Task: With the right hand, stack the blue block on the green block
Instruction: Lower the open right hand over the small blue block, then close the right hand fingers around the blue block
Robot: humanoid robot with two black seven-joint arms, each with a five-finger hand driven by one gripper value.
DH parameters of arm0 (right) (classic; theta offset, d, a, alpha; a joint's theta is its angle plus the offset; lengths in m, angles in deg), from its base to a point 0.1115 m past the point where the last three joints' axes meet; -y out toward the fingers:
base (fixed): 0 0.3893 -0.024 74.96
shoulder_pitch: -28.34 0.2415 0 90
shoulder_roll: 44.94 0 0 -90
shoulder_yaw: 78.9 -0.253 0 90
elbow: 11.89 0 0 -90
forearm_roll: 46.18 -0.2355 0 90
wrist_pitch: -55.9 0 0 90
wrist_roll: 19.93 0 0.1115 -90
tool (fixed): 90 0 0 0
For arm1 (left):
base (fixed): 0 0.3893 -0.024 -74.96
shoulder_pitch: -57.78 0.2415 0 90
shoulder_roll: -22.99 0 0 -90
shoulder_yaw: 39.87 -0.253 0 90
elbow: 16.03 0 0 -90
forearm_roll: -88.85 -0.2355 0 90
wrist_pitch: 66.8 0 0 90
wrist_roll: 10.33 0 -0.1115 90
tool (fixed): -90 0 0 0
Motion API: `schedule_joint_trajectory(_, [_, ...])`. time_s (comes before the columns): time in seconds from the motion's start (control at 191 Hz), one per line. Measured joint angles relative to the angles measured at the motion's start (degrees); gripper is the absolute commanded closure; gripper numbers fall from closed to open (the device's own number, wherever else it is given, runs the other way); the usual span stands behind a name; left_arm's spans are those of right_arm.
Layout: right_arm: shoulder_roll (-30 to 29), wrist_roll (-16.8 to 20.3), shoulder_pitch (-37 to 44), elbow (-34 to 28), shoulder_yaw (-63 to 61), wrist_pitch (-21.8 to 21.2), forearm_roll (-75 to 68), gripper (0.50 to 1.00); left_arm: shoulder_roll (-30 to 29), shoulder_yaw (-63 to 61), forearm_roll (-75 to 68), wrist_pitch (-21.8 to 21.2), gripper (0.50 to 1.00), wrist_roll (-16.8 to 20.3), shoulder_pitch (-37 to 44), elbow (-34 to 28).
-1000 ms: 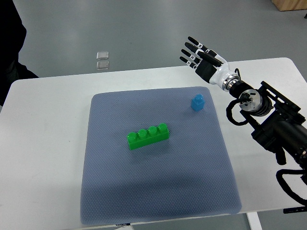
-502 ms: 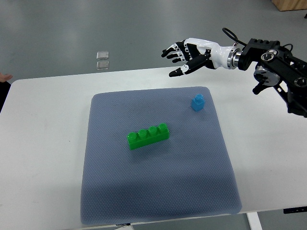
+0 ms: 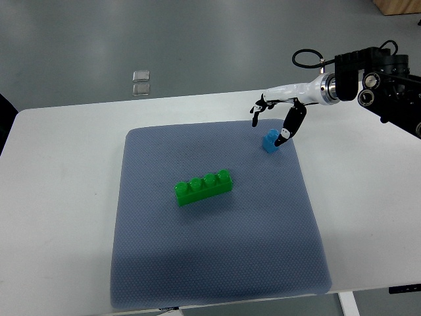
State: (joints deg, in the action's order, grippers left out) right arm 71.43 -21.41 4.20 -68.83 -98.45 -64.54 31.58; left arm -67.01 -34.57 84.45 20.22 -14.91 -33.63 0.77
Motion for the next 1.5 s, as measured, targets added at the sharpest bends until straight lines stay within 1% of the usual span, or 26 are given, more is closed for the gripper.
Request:
schedule_joint_trajectory(0.162, [-1.26, 1.26, -0.37, 2.85, 0.42, 3.47, 1.19, 0.574, 0.0, -0.03, -0.1, 0.0, 0.5, -0.13, -0.19, 0.01])
schedule_joint_trajectory(0.455, [-4.38, 0.96, -1.01, 6.65, 4.48, 9.88, 1.61, 0.579, 0.0, 0.2, -0.27, 0.03, 0.5, -0.17, -0.45, 0.48])
schedule_joint_trajectory(0.539, [-5.41, 0.88, -1.28, 7.6, 4.87, 10.72, 1.63, 0.581, 0.0, 0.21, -0.26, 0.06, 0.5, -0.18, -0.44, 0.51])
schedule_joint_trajectory(0.68, [-6.97, 0.09, -2.01, 8.96, 5.8, 12.08, 2.15, 0.589, 0.0, 0.18, -0.12, 0.05, 0.5, -0.17, -0.44, 0.51])
schedule_joint_trajectory(0.9, [-9.03, -2.03, -2.32, 12.9, 10.25, 15.88, 2.54, 0.595, 0.0, 0.14, -0.11, 0.0, 0.5, -0.17, -0.44, 0.59])
schedule_joint_trajectory(0.968, [-9.33, -2.57, -2.32, 14.07, 11.32, 16.96, 2.55, 0.609, 0.0, 0.14, -0.11, 0.0, 0.5, -0.18, -0.44, 0.59])
schedule_joint_trajectory(1.041, [-9.56, -3.16, -2.31, 14.78, 11.77, 17.51, 2.54, 0.628, 0.0, 0.14, -0.11, 0.0, 0.5, -0.17, -0.44, 0.59])
schedule_joint_trajectory(1.094, [-9.62, -3.41, -2.31, 14.94, 11.87, 17.63, 2.53, 0.628, 0.0, 0.14, -0.1, 0.0, 0.5, -0.17, -0.44, 0.56])
schedule_joint_trajectory(1.099, [-9.62, -3.43, -2.31, 14.95, 11.88, 17.63, 2.53, 0.638, 0.0, 0.14, -0.11, 0.0, 0.5, -0.18, -0.44, 0.56])
schedule_joint_trajectory(1.183, [-9.67, -3.61, -2.31, 15.04, 12.03, 17.67, 2.5, 0.668, 0.0, 0.13, -0.1, 0.0, 0.5, -0.18, -0.44, 0.53])
schedule_joint_trajectory(1.272, [-9.67, -3.84, -2.31, 15.09, 12.75, 17.72, 2.49, 0.677, 0.0, 0.08, -0.09, 0.0, 0.5, -0.18, -0.44, 0.54])
schedule_joint_trajectory(1.471, [-9.68, -3.97, -2.35, 15.38, 13.45, 17.83, 2.49, 0.679, 0.0, 0.06, -0.08, 0.03, 0.5, -0.19, -0.44, 0.53])
schedule_joint_trajectory(1.502, [-9.68, -3.98, -2.39, 15.41, 13.47, 17.83, 2.49, 0.691, 0.0, 0.05, -0.08, 0.04, 0.5, -0.19, -0.44, 0.52])
